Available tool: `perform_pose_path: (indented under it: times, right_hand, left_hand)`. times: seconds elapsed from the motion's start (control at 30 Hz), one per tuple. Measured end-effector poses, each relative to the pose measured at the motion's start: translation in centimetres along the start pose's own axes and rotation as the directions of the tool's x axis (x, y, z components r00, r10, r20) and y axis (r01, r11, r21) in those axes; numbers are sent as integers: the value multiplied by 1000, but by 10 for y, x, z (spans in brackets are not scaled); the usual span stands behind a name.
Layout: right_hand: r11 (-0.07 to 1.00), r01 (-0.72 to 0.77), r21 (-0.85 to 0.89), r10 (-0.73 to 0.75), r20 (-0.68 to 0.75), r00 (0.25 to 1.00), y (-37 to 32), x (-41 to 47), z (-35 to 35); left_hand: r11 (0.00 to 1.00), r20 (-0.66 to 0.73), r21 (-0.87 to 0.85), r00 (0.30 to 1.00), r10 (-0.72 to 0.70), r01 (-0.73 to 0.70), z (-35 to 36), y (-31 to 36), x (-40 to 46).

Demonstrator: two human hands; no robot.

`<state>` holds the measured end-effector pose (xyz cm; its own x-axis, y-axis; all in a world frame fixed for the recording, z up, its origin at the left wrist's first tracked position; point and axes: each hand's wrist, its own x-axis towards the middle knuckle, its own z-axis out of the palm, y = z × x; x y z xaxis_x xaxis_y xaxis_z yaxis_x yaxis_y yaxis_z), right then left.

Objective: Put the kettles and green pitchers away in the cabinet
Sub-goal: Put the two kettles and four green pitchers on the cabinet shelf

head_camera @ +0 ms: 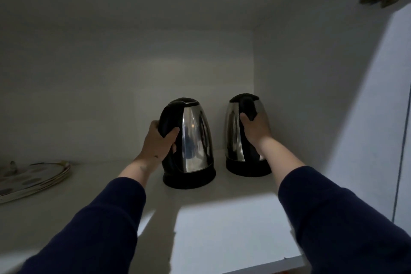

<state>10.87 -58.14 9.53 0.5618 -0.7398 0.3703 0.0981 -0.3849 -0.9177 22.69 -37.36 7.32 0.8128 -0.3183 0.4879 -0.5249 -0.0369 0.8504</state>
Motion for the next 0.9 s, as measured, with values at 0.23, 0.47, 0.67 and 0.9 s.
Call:
perform_pose_path:
  times: [0.23,0.47,0.67,0.9]
  right_hand:
    - [995,8,-99,13,209,978,35,-35,15]
    - [978,64,-201,-24,194,981,43,-28,11]
    - [965,105,-241,-80,112,990,48,-21,26]
    - [931,108,-349,-125,-25,992,50,-13,43]
  left_hand:
    - [973,-133,230,990,37,-5,1,-40,-19]
    - [989,-104,39,985,-136,141,12,-46,-6]
    - [978,-50,22,977,-207,209,25,-48,16]
    - [959,-146,-41,948,-282,279,46,-62,32]
